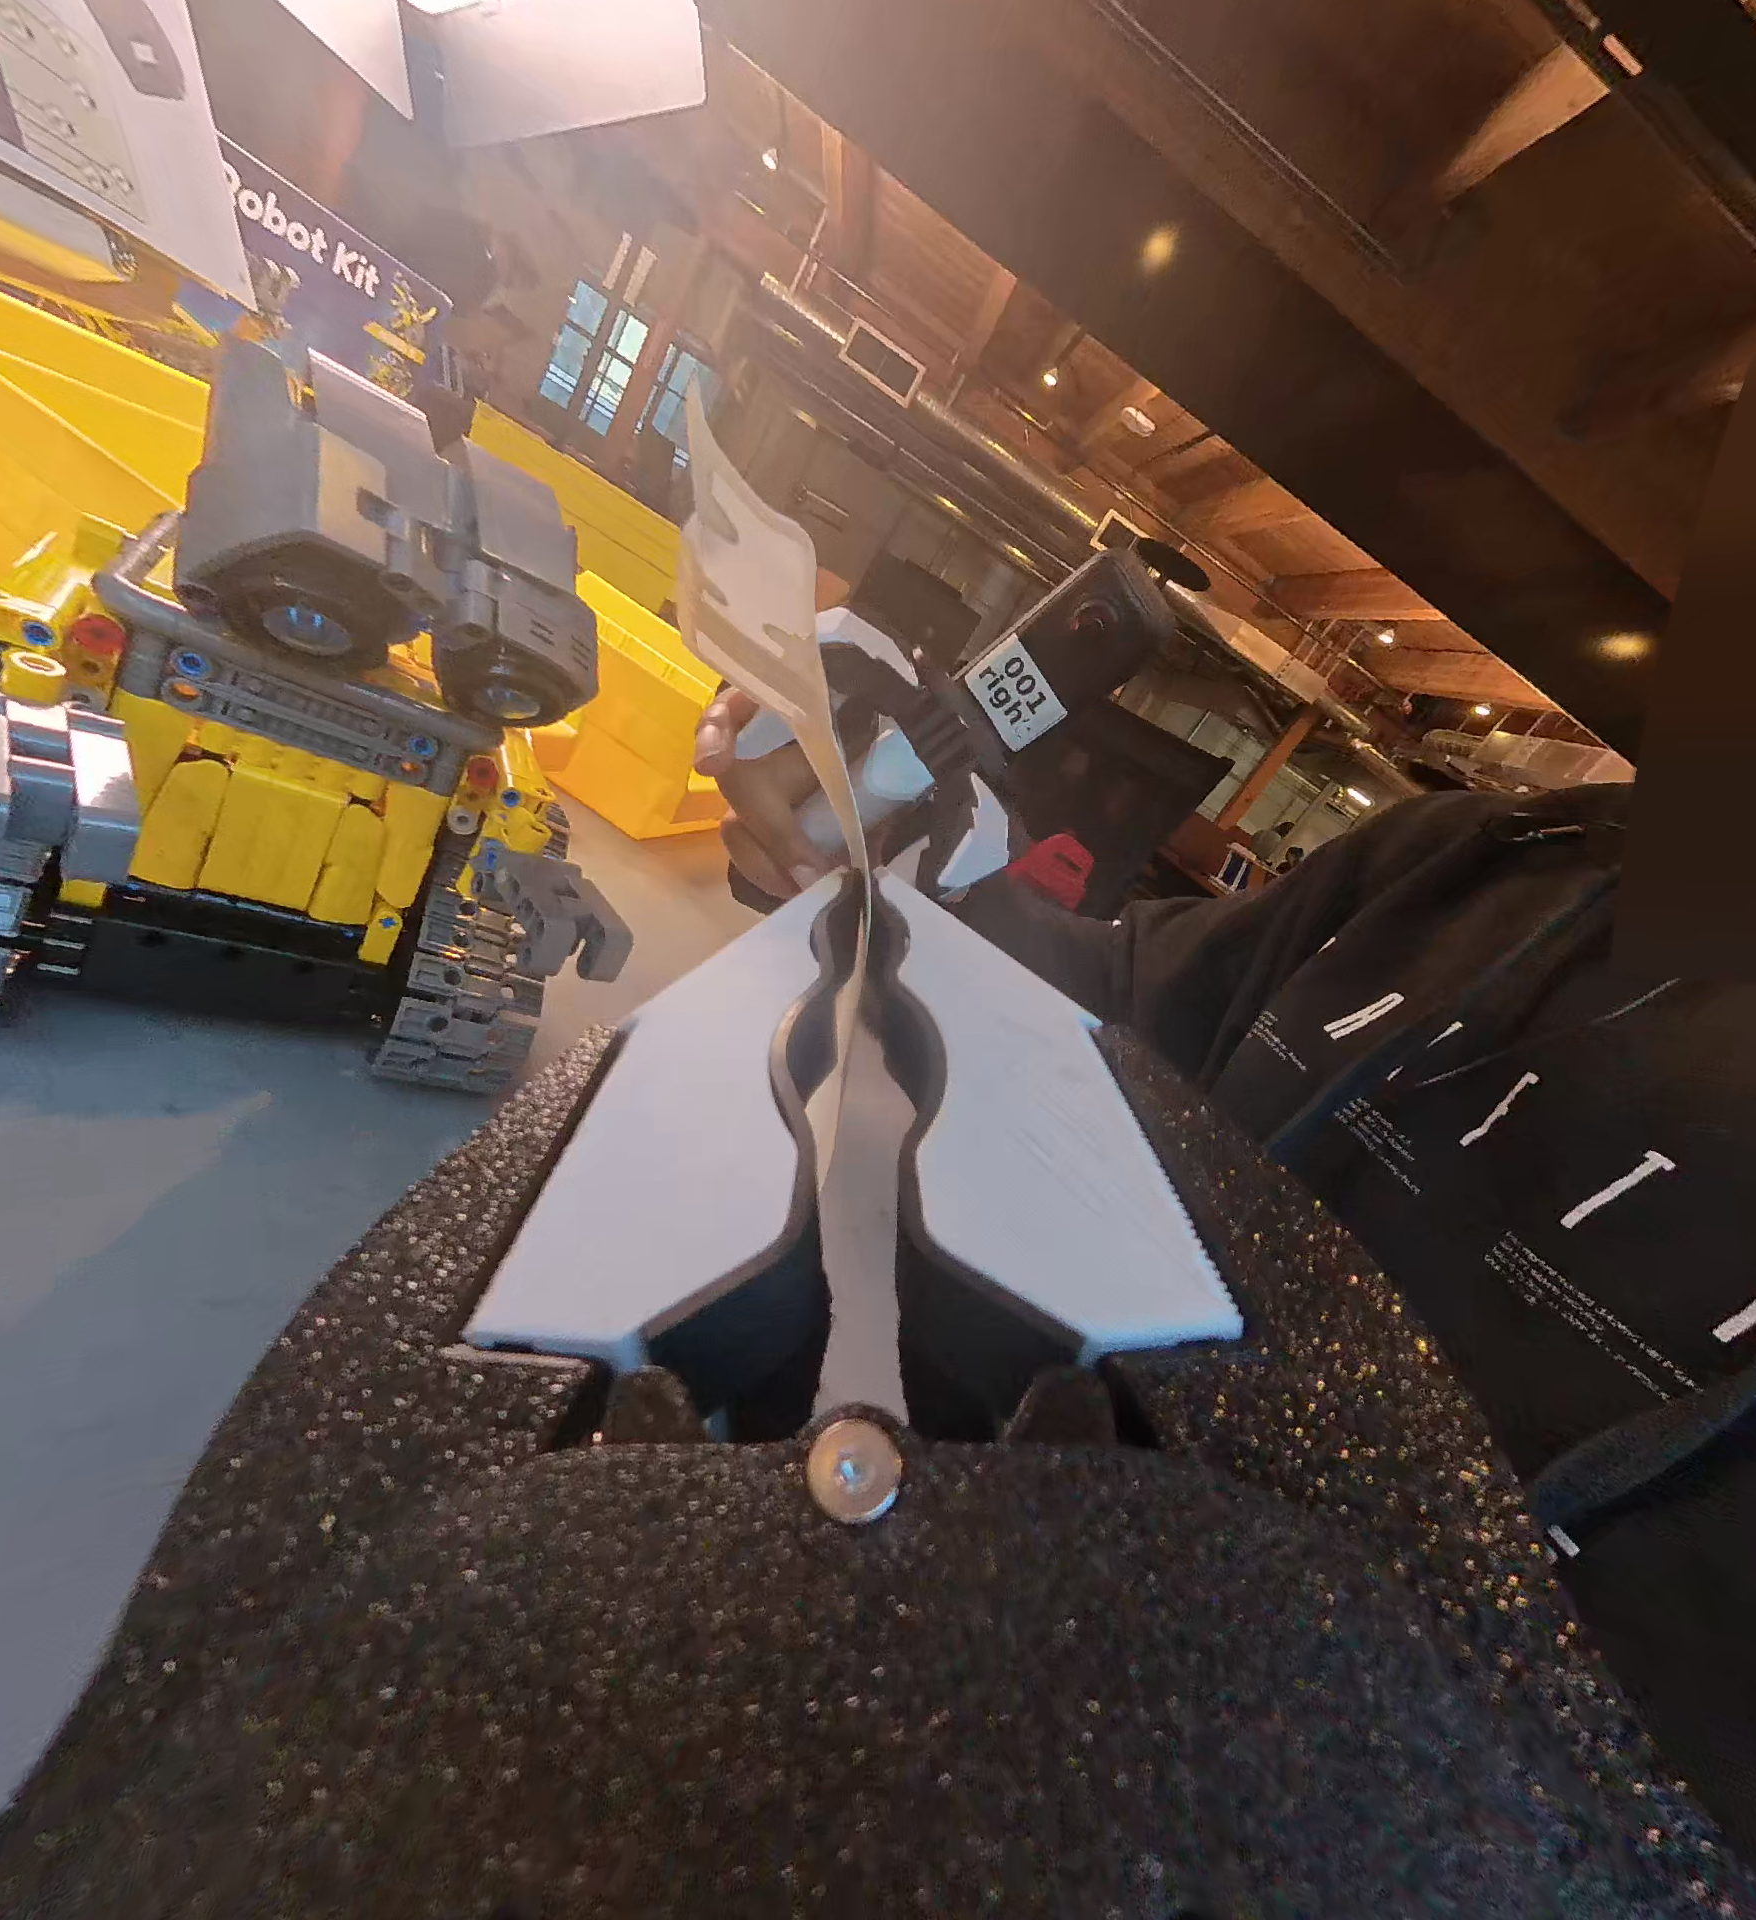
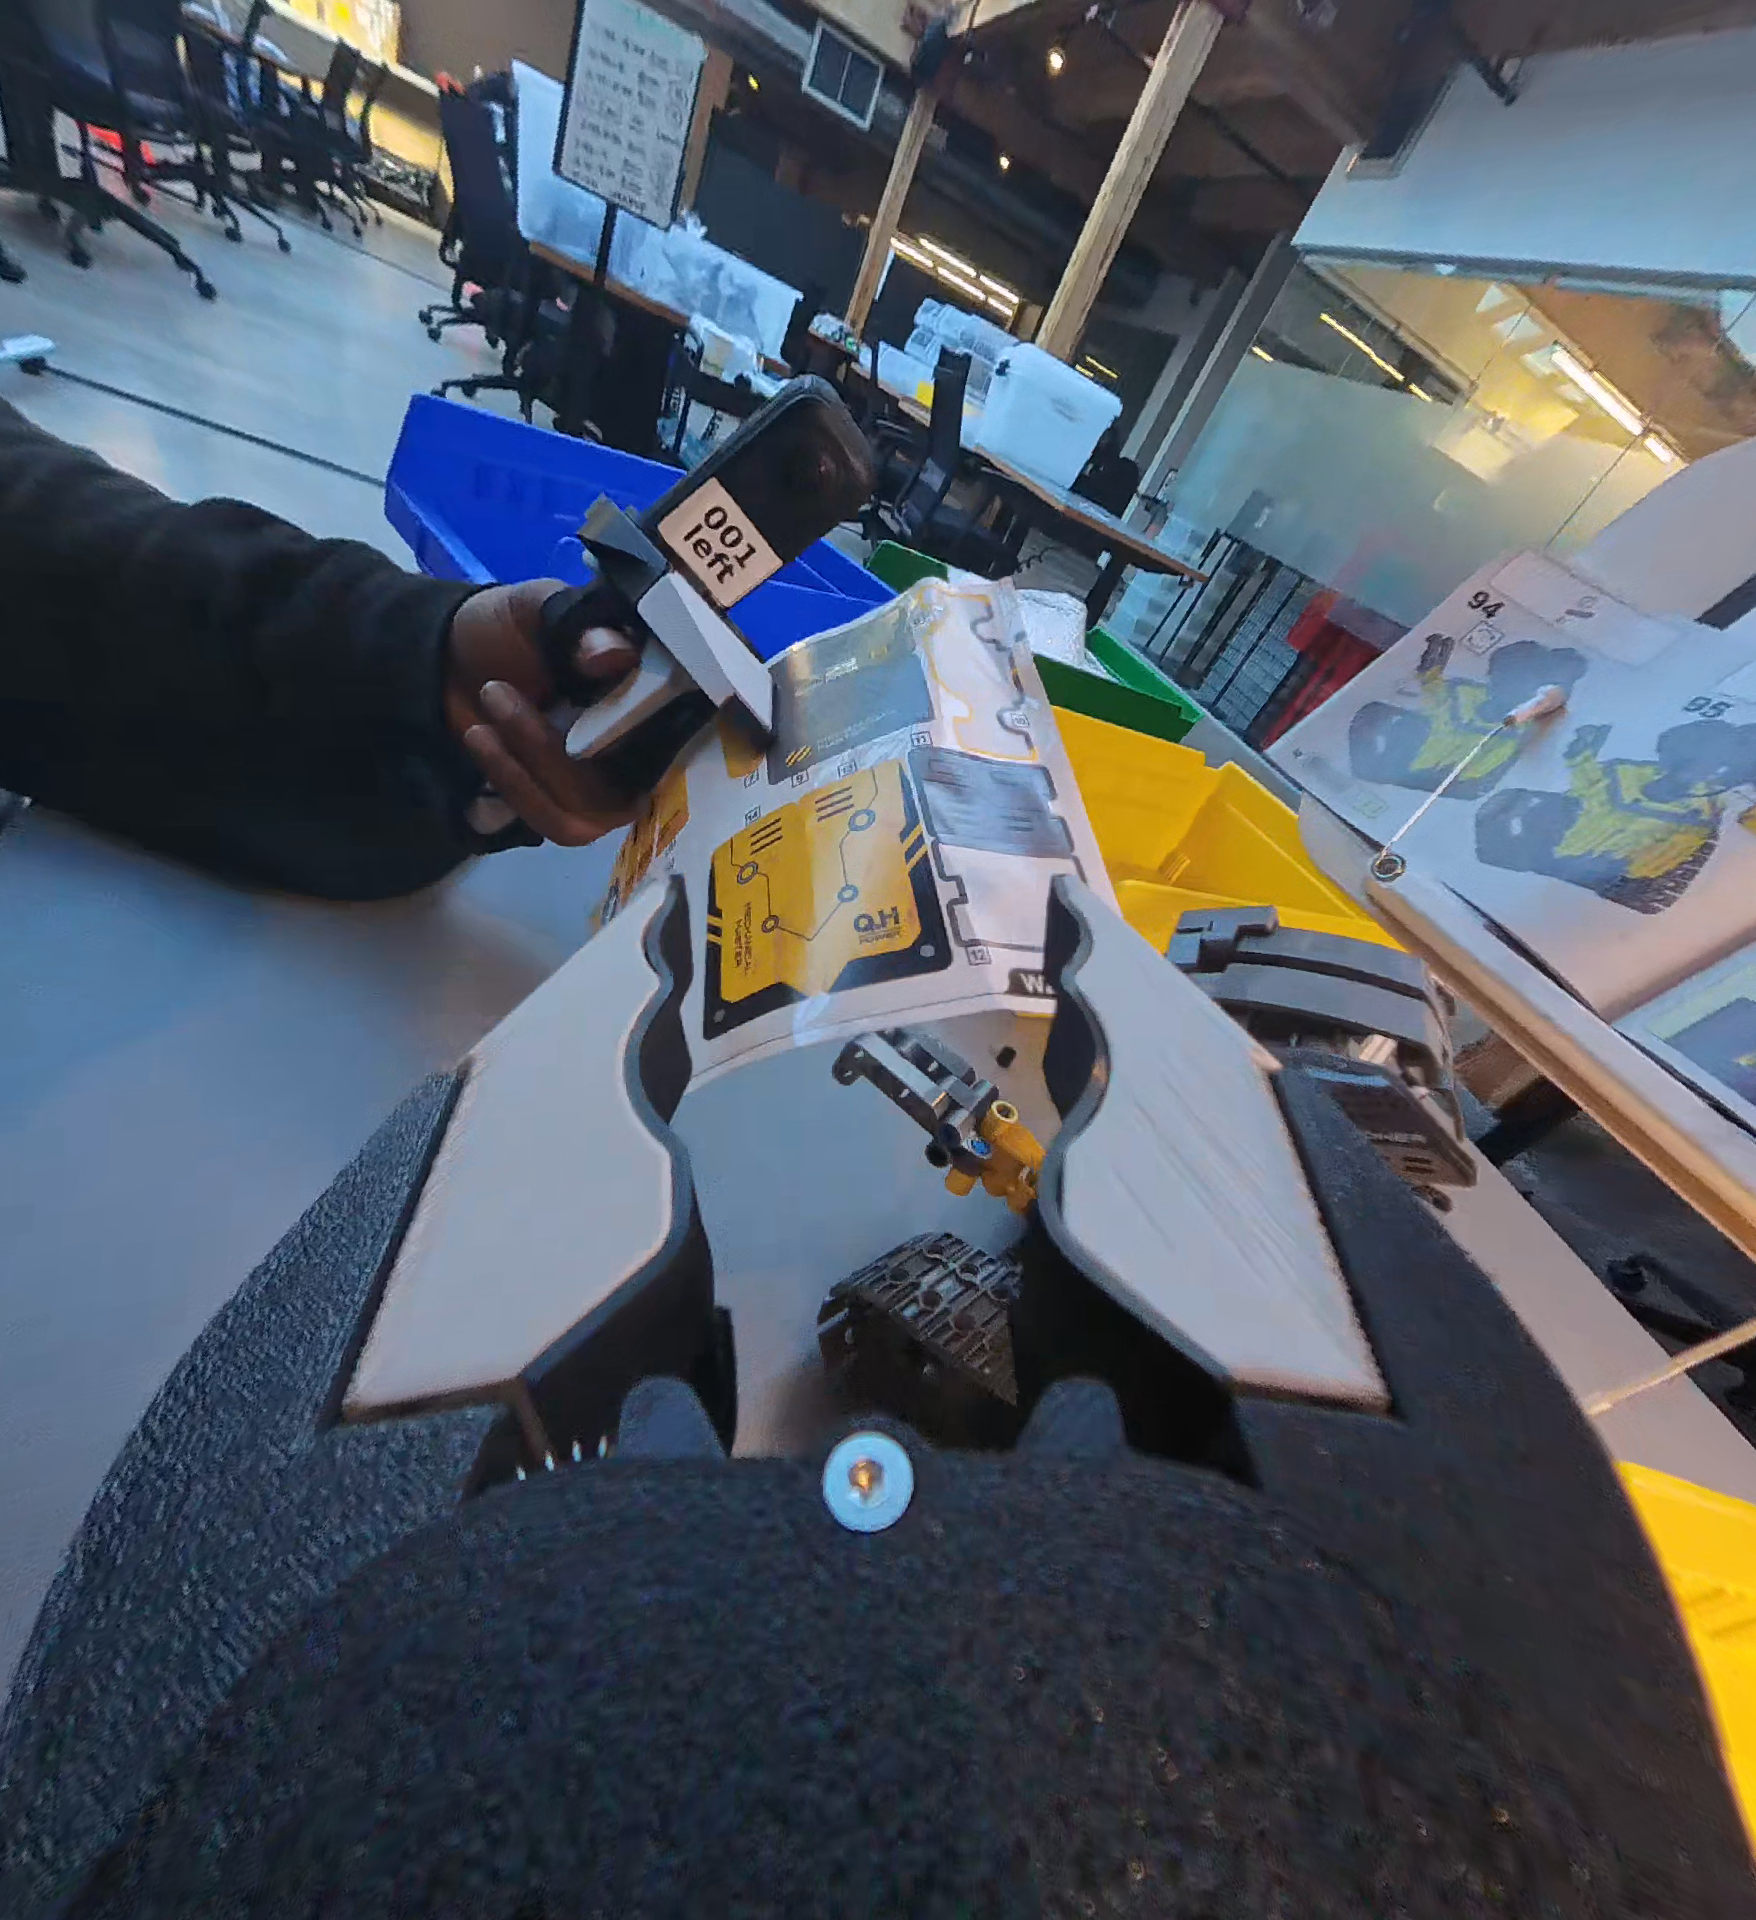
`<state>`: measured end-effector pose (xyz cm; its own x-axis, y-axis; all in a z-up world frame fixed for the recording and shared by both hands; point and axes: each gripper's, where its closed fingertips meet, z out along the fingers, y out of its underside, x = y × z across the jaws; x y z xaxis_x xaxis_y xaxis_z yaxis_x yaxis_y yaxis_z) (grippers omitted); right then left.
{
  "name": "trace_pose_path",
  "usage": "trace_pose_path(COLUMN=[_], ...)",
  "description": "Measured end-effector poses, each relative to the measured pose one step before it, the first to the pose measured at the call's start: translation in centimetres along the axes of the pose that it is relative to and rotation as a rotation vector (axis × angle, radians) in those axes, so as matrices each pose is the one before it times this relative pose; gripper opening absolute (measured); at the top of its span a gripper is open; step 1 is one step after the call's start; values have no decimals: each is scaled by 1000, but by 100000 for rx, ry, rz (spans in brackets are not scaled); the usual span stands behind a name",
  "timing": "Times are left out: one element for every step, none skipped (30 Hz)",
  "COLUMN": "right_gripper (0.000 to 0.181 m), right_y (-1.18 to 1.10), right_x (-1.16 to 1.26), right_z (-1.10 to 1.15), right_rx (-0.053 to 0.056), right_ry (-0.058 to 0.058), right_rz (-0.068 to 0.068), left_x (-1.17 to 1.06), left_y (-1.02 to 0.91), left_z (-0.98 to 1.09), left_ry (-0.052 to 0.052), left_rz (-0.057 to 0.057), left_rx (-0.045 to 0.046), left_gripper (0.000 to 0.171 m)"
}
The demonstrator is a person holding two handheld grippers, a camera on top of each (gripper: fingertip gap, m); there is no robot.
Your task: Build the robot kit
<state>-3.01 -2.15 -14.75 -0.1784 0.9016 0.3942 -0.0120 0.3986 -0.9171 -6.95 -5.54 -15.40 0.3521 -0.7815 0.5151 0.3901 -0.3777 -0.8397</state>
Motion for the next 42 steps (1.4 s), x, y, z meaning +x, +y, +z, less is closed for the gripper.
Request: trace_pose_path(right_gripper=[68, 68, 68, 68, 68, 69, 70, 72, 72, 74, 75, 76, 78, 78, 79, 79, 80, 81, 81, 78, 68, 56, 48, 33, 18, 5, 2, 0, 0, 0, 0, 0, 0, 0, 0, 0, 0, 0, 0, 0, 0, 0], right_y=[92, 14, 18, 26, 50, 101, 171, 134, 83, 64, 52, 42, 52, 67, 57, 70, 94, 128, 94, 70, 198, 304, 56, -242, -352, -369, -442, -455, -452, -471, -474, -516, -574, -642, -704, -660, -560, -390, -264, -138, 59, 167], right_x=[83, 171, 179, 157, 153, 94, 72, 47, -11, 3, -27, -49, -33, -50, -52, -81, -81, -82, -145, -390, -576, -464, -343, -293, -101, 106, 164, 225, 307, 249, 220, 251, 232, 179, 260, 319, 307, 336, 357, 368, 401, 414], right_z=[-20, -60, -88, -90, -85, -60, -21, 6, 8, 25, 39, 27, 29, 16, 21, 32, 47, 49, 28, 9, 7, 16, -1, -92, -128, -173, -209, -234, -231, -245, -229, -210, -226, -212, -225, -243, -231, -196, -153, -114, -42, 11], right_rx=[-230, 5, -107, -78, 28, -131, -399, -207, 36, -2, 47, 38, -29, 57, 121, 139, 18, -120, 118, 375, -380, -928, 680, 2508, 2952, 2796, 3153, 3045, 3022, 3093, 3131, 3346, 3739, 4129, 4469, 4345, 3804, 2879, 2201, 1622, 404, -237], right_ry=[502, 770, 535, 297, 291, -139, -248, -298, -523, -445, -601, -720, -690, -728, -908, -1180, -1415, -1481, -2087, -3876, -5413, -4626, -3614, -3145, -2099, -1011, -807, -452, 284, 215, 112, 416, 348, -28, 497, 781, 677, 813, 908, 1065, 1340, 1658], right_rz=[-729, -194, 198, 431, 698, 1052, 1390, 1426, 1265, 1246, 1277, 1374, 1379, 1387, 1673, 2130, 2613, 2815, 3181, 4218, 5033, 4668, 3572, 3185, 3360, 3589, 3716, 3907, 3460, 2890, 2810, 2898, 3057, 3477, 3802, 3839, 3764, 3650, 3161, 2559, 1909, 1107], left_x=[-6, 31, 41, 25, 37, 37, 39, 31, 25, 28, 50, 62, 75, 77, 95, 168, 224, 205, 150, 141, 115, 83, 22, -69, -120, -155, -192, -172, -103, -78, -75, -79, -86, -57, -34, -25, -6, -14, -3, -35, -77, -58], left_y=[158, 121, 73, 47, 43, 60, 66, 73, 79, 86, 61, 31, 44, 46, 71, 109, 141, 168, 206, 224, 156, 57, -11, -73, -90, -116, -126, -109, -79, -51, -38, -35, -13, 16, 38, 63, 70, 81, 70, 64, 12, -43], left_z=[74, 55, 39, 31, 31, 17, 38, 32, 37, 43, 27, 28, 12, 34, 35, 44, 73, 87, 104, 100, 85, 55, 11, -33, -75, -109, -117, -124, -92, -76, -59, -42, -26, -20, 9, 10, 42, 56, 64, 57, 30, 13], left_ry=[123, 203, 264, 209, 231, 297, 306, 223, 150, 157, 226, 319, 419, 456, 580, 990, 1264, 953, 525, 344, 239, 129, -51, -329, -553, -668, -801, -688, -185, -63, -46, 15, 52, 96, 95, -41, -181, -216, -261, -484, -691, -579], left_rz=[8, 94, 183, 202, 144, 71, 52, 104, 163, 185, 208, 249, 258, 236, 205, 218, 434, 787, 1009, 1046, 924, 640, 222, -221, -506, -651, -735, -753, -798, -783, -764, -857, -893, -717, -371, 30, 332, 463, 529, 544, 504, 388], left_rx=[-632, -527, -359, -232, -260, -287, -307, -334, -409, -442, -319, -194, -222, -301, -396, -576, -785, -996, -1323, -1411, -989, -421, 5, 339, 511, 631, 745, 697, 502, 353, 354, 357, 235, 28, -142, -315, -405, -447, -438, -332, -78, 258], left_gripper=[0, 0, 0, 0, 0, 0, 0, 0, 0, 0, 0, 0, 0, 0, 0, 0, 0, 0, 0, 0, 0, 0, 0, 0, 0, 0, 0, 0, 0, 1, 2, 3, 5, 8, 9, 11, 11, 11, 11, 11, 11, 10])
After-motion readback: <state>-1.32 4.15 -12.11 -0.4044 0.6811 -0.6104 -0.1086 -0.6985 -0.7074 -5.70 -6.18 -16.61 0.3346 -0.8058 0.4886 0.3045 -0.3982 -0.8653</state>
